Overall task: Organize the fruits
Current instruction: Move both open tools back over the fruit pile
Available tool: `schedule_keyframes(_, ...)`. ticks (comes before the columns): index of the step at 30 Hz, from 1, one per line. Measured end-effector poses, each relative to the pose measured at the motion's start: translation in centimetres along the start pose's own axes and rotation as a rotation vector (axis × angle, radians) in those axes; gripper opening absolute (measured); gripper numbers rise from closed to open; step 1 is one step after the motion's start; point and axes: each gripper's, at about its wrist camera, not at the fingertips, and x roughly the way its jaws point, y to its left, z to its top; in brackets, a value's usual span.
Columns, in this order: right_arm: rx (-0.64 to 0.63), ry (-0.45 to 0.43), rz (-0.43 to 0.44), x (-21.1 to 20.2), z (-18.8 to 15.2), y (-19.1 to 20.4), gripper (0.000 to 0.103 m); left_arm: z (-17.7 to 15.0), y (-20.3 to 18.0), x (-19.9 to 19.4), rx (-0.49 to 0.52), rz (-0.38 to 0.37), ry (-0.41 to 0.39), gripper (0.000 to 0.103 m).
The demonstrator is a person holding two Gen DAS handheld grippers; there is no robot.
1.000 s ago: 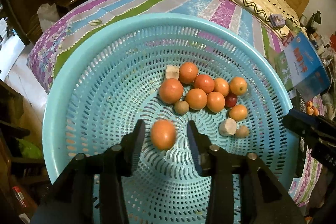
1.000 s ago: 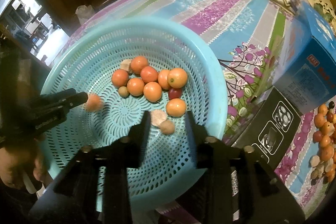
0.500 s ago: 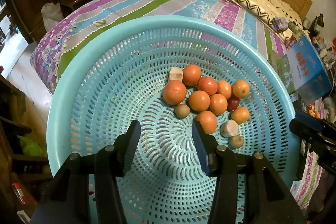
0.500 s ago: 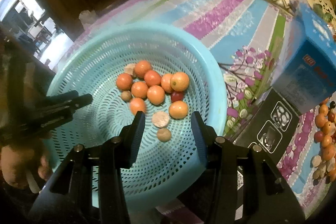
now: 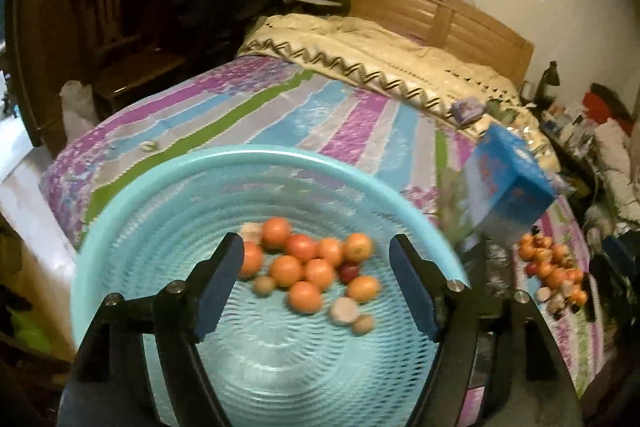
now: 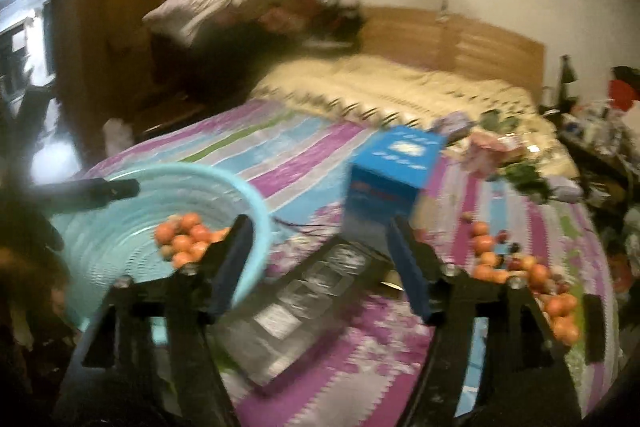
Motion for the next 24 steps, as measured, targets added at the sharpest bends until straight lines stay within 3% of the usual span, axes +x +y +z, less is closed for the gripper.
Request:
schedule_keyframes(5,0.024,-0.025,-0.075,-2.2,-2.6,-3.8,0.085,-0.4,-4.4,-1.1,0.061,-0.056,-0.031,0.076)
schedule_keyframes(10,0.120,0.024,-0.133,-3.5,-5.6,-8.5,0.087,-1.8,-12.6,-2.3,0.261,-0.152,-0.035,0.076)
schedule_keyframes(17,0.281,0.120,-0.258,-6.2,-9.0,-15.0,0.087,-5.9,-23.4,-0.4,0.429,-0.254,0.100,0.077)
schedule_keyframes(24,0.324,0.272,-0.412,-6.5,-11.3,-18.9,0.087,-8.7,-27.4,0.4,0.483,-0.270,0.187,0.077)
